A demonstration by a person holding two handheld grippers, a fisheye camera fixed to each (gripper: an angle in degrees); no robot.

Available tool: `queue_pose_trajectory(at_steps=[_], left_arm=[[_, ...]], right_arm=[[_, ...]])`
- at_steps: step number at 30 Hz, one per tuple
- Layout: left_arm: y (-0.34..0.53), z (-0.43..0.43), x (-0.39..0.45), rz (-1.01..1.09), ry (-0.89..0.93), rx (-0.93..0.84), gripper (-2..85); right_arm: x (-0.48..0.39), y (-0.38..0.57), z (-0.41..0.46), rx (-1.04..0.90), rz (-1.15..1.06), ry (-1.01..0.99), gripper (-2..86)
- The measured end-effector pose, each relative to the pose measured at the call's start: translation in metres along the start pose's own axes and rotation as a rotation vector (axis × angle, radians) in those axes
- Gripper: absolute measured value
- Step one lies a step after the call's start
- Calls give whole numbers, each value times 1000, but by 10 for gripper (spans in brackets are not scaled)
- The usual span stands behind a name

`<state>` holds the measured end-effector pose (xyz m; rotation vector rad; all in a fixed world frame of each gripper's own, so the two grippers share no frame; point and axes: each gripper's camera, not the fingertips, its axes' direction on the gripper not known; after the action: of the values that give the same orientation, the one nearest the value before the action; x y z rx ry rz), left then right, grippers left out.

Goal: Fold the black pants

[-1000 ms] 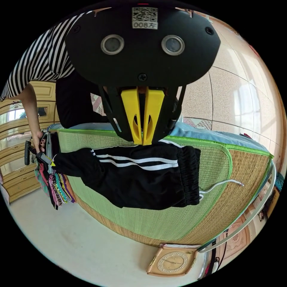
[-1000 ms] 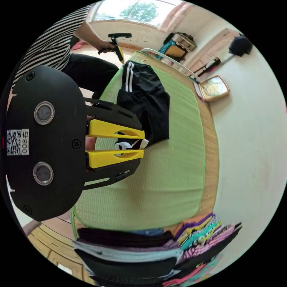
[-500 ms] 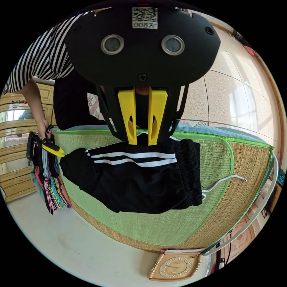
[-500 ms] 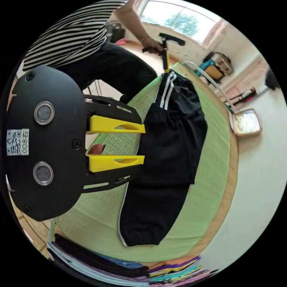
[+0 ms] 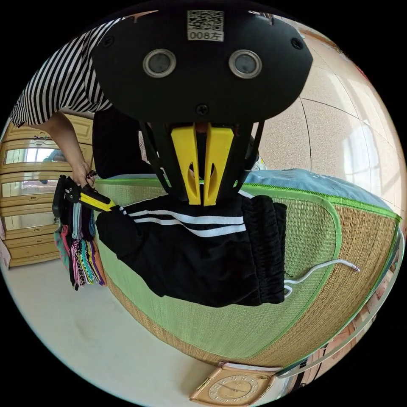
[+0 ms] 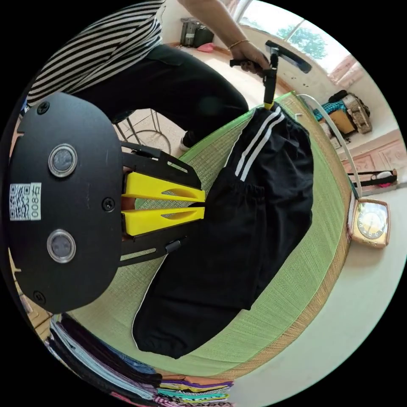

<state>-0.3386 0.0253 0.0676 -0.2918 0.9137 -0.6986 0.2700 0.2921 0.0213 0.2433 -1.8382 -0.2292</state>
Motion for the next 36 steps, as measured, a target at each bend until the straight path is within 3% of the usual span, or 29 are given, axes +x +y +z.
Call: queue_pose_trajectory(at_steps=[4, 13, 17, 24, 27, 30, 33, 36], left_arm=[[7, -25, -10, 9, 52, 65, 9], [-9, -35, -4, 76, 66, 112, 6], [-42, -50, -1, 106, 102, 197, 5], [-186, -90, -11, -29, 172, 423, 3], [-234, -97, -1, -91, 50, 531, 3], [-256, -69, 10, -68, -23, 457, 4], [-241, -11, 18, 39, -2, 306, 4], [-197, 60, 20, 97, -128, 86, 3]], right_arm=[[42, 33, -63, 123, 126, -251, 6], [101, 59, -118, 177, 258, -458, 5], [150, 46, -178, 327, 303, -562, 5], [319, -16, -303, 612, 556, -545, 10], [386, -39, -328, 640, 728, -475, 17], [415, -42, -321, 609, 857, -374, 28], [418, -35, -279, 525, 855, -371, 44], [399, -21, -227, 393, 819, -332, 42]])
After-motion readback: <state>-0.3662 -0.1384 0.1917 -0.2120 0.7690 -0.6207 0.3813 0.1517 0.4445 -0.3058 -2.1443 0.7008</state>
